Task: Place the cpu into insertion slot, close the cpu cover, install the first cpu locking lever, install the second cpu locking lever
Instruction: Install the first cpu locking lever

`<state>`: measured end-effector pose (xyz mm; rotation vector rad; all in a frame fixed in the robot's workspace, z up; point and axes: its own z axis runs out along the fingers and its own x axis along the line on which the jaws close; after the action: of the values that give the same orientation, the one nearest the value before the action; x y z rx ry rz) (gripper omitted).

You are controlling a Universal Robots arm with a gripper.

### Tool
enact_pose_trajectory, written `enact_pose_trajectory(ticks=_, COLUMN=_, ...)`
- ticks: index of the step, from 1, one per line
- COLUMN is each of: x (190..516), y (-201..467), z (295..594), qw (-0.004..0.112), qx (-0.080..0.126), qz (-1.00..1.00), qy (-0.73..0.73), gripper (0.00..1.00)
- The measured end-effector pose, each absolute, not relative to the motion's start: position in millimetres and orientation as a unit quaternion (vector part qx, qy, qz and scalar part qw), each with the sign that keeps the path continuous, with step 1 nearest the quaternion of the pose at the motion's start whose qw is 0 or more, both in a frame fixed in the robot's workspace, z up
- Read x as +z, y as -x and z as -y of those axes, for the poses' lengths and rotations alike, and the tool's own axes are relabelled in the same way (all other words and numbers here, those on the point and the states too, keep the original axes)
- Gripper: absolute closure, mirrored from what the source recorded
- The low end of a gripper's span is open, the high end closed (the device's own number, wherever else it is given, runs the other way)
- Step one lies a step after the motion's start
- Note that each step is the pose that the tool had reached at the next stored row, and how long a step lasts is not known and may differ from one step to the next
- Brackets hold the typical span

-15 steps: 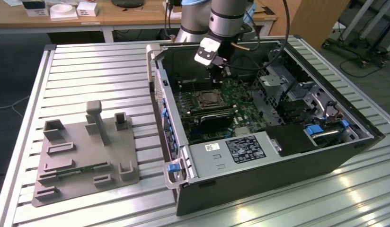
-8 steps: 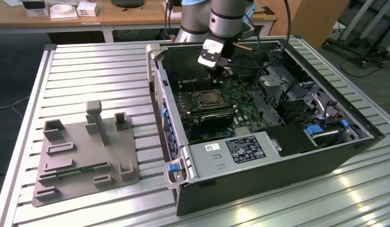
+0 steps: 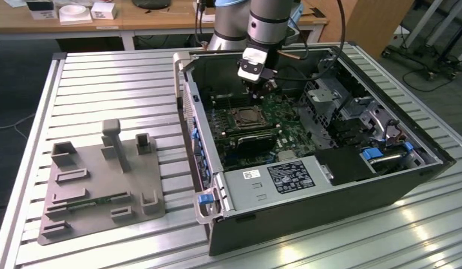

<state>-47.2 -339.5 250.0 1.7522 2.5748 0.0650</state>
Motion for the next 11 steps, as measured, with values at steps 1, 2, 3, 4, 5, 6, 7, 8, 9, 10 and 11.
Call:
enact_pose_trajectory(ticks=1, x=250.0, y=47.2, z=339.5, qw=0.013, qx=0.021, qz=-0.827, qy=-0.562, gripper=0.90)
enact_pose_trajectory(ticks=2, x=250.0, y=47.1, z=339.5, qw=0.013, qx=0.021, qz=-0.827, qy=-0.562, gripper=0.90)
enact_pose_trajectory(ticks=3, x=250.0, y=47.2, z=339.5, qw=0.013, qx=0.022, qz=-0.827, qy=-0.562, gripper=0.90)
enact_pose_trajectory(ticks=4, x=250.0, y=47.2, z=339.5, qw=0.012, qx=0.022, qz=-0.827, qy=-0.562, gripper=0.90)
enact_pose_trajectory(ticks=5, x=250.0, y=47.2, z=339.5, qw=0.012, qx=0.022, qz=-0.827, qy=-0.562, gripper=0.90)
enact_pose_trajectory(ticks=6, x=250.0, y=47.2, z=339.5, qw=0.012, qx=0.022, qz=-0.827, qy=-0.562, gripper=0.90)
enact_pose_trajectory(ticks=7, x=250.0, y=47.1, z=339.5, qw=0.012, qx=0.023, qz=-0.827, qy=-0.562, gripper=0.90)
enact_pose_trajectory(ticks=8, x=250.0, y=47.2, z=339.5, qw=0.012, qx=0.023, qz=-0.827, qy=-0.562, gripper=0.90)
enact_pose_trajectory(ticks=9, x=250.0, y=47.2, z=339.5, qw=0.012, qx=0.023, qz=-0.827, qy=-0.562, gripper=0.90)
enact_pose_trajectory(ticks=10, x=250.0, y=47.2, z=339.5, qw=0.012, qx=0.023, qz=-0.827, qy=-0.562, gripper=0.90)
enact_pose_trajectory(ticks=11, x=250.0, y=47.1, z=339.5, qw=0.012, qx=0.023, qz=-0.827, qy=-0.562, gripper=0.90)
